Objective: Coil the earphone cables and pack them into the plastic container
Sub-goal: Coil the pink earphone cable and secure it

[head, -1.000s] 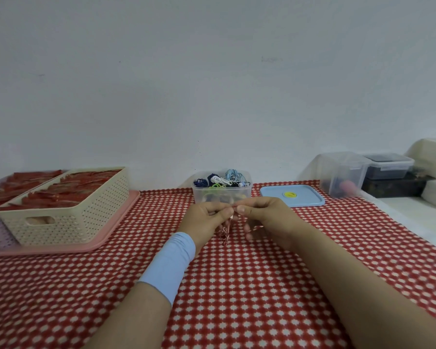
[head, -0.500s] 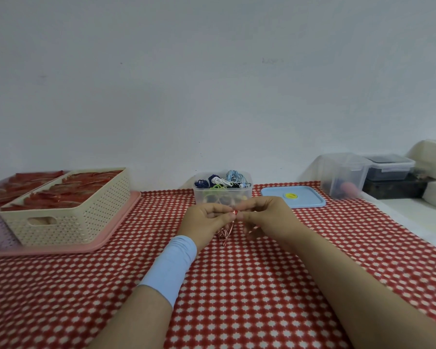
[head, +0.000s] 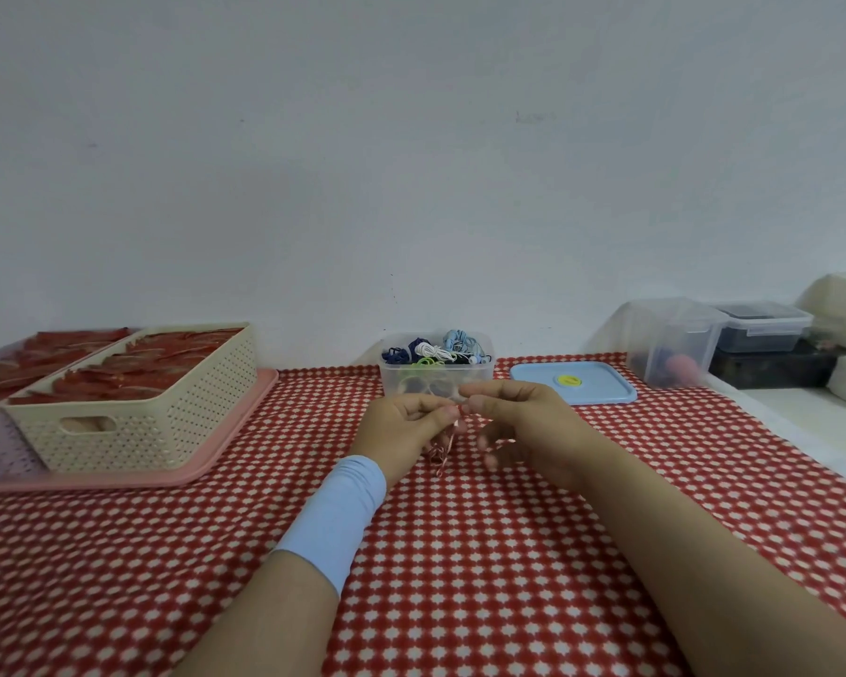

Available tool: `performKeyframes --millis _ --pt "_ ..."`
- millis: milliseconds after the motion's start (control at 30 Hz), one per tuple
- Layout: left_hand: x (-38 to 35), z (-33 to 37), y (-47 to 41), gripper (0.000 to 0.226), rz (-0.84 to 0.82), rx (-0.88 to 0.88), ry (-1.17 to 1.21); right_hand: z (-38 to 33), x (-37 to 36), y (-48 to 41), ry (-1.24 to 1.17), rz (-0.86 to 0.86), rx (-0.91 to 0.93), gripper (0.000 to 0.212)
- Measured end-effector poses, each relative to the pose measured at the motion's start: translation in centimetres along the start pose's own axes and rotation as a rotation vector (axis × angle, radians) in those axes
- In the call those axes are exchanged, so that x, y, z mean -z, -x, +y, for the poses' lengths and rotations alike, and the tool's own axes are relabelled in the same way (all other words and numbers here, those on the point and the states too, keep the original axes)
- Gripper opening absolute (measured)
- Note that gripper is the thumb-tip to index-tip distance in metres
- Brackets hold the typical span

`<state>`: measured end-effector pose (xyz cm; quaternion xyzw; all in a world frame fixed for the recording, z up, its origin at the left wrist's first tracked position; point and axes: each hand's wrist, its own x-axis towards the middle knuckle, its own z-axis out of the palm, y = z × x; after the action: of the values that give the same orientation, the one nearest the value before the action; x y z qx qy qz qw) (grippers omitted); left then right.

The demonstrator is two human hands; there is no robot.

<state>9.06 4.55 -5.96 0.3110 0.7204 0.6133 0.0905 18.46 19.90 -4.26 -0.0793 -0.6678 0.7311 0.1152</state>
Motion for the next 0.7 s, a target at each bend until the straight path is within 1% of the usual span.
performKeyframes --millis 167,367,533,700 --pt "-0.13 0.04 -0.01 0.019 -0.032 0.075 0.099 0.18 0.1 -0.02 0.095 0.013 0.054 0.017" --pt "-0.19 -0.03 -0.1 0.019 -0.037 0.135 0.173 0.4 0.04 -0.03 0.226 0.043 0.169 0.013" --pt "-0.31 0.07 -0.03 0.023 -0.069 0.206 0.236 0.46 0.09 -0.18 0.336 0.059 0.223 0.009" --pt "-0.33 0.39 -0.1 0.021 -0.086 0.239 0.366 0.39 0.28 -0.27 0.404 0.077 0.273 0.005"
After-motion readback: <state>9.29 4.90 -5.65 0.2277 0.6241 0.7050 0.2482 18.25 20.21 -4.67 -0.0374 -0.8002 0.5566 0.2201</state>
